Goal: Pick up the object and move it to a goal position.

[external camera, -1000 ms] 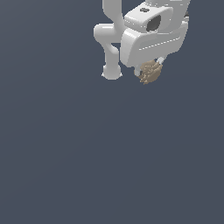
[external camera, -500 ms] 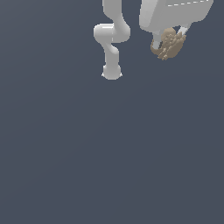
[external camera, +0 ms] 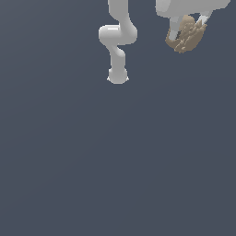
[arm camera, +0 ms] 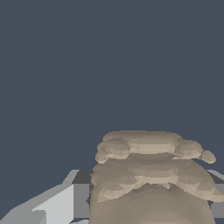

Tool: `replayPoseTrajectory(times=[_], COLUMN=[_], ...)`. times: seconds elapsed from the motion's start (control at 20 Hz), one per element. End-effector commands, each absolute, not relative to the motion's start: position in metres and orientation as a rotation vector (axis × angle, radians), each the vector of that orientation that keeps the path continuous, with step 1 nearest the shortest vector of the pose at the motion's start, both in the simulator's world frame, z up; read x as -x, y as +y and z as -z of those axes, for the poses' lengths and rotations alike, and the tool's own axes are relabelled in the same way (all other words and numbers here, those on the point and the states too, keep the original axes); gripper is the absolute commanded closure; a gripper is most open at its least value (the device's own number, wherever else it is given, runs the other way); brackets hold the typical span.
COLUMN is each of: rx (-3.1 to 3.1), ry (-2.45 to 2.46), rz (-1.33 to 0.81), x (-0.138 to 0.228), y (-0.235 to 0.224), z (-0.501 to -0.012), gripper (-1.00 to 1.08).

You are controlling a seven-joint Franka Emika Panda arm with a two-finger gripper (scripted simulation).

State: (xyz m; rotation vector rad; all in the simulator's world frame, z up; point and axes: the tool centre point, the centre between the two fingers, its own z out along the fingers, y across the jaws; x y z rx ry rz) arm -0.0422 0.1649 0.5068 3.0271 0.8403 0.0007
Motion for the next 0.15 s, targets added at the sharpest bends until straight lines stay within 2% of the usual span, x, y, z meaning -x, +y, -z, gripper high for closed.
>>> replayPoseTrajectory(times=[0.0,0.1], rx=[-3.027,-3.027], ry=[0.839,0.839], rz=[0.000,0.000], x=[0.0419,0.0416], y=[0.1651,0.1647], z=[-0.5074,-0.5067], gripper=[1.08,1.08])
